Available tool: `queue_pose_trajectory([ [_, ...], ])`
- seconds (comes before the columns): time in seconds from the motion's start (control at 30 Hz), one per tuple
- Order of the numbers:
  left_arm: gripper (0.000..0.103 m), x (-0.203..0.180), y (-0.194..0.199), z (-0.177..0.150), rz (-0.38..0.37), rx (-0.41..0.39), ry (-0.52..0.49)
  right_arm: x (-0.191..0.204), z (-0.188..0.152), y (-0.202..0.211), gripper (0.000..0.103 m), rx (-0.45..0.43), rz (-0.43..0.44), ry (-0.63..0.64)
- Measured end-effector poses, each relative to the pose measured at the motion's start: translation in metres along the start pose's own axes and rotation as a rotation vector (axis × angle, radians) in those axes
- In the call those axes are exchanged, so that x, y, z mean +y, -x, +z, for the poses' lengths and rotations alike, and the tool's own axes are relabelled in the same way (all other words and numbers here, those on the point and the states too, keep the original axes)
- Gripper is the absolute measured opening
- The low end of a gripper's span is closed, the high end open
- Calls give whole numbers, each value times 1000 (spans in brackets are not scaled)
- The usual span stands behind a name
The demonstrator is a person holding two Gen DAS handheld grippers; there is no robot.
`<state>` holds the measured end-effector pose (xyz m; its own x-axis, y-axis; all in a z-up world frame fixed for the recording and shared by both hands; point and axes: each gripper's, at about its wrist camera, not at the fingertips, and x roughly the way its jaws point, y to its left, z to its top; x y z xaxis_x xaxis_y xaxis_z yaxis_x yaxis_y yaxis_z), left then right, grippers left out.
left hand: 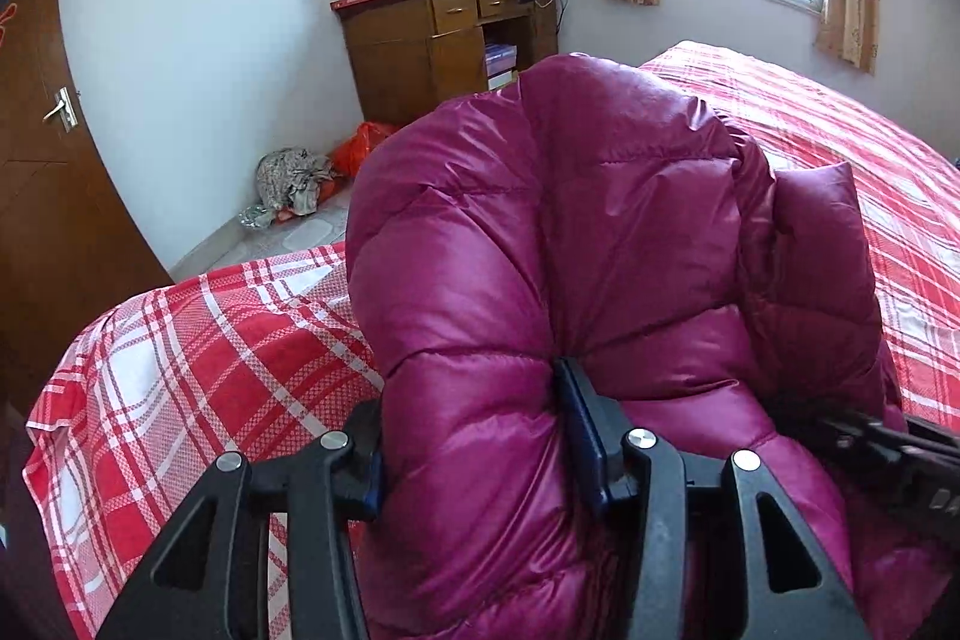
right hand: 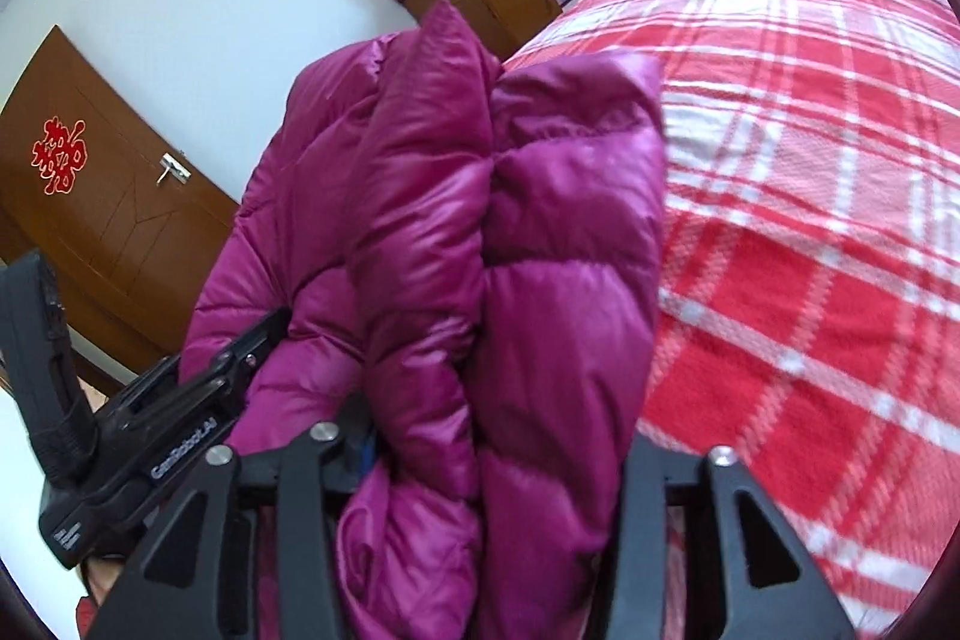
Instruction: Fold large clothes
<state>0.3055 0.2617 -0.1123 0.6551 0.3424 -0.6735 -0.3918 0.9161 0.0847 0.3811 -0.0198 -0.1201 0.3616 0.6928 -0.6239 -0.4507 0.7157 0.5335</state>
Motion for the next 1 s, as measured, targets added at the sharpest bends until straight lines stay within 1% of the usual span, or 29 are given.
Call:
queue_pose_trajectory([
  [0.03, 50, 4, 0, -1, -21, -4, 5, 1, -4, 15, 58, -36, -29, 12],
  [0.1, 50, 13, 2, -8, -52, -19, 16, 16, -8, 42, 58, -116, -129, 91],
  [0.13, 50, 16, 3, -9, -64, -23, 26, 25, -5, 53, 53, -153, -172, 148],
  [0.17, 50, 19, 3, -10, -72, -20, 41, 37, -3, 63, 38, -182, -204, 204],
  [0.2, 50, 19, 3, -9, -73, -17, 45, 49, 2, 69, 32, -197, -222, 242],
  [0.23, 50, 18, 3, -9, -66, -15, 43, 58, 8, 73, 30, -204, -232, 265],
  [0.27, 50, 16, 4, -8, -58, -15, 37, 67, 15, 73, 30, -202, -228, 285],
  [0.33, 50, 10, 4, -8, -29, -18, 10, 83, 30, 58, 30, -171, -224, 314],
  [0.4, 50, 2, 5, -8, -10, -21, -12, 90, 40, 34, 30, -124, -262, 317],
  [0.43, 50, 1, 5, -9, -5, -21, -17, 87, 42, 20, 30, -89, -273, 294],
  [0.47, 50, 1, 6, -9, -6, -20, -17, 80, 37, 10, 30, -59, -279, 264],
  [0.53, 50, 1, 5, -9, -13, -18, -13, 71, 35, -4, 29, -26, -305, 219],
  [0.63, 50, -1, 3, -8, -18, -20, -24, 56, 25, -12, 29, -35, -312, 198],
  [0.73, 50, -4, 0, -6, -14, -18, -36, 47, 17, -21, 27, -56, -328, 217],
  [0.9, 51, -5, -9, -2, -20, 14, -18, 39, 26, -34, 28, -41, -318, 198],
  [1.0, 53, -6, -8, -2, -15, 16, -20, 46, 24, -34, 28, -46, -359, 222],
])
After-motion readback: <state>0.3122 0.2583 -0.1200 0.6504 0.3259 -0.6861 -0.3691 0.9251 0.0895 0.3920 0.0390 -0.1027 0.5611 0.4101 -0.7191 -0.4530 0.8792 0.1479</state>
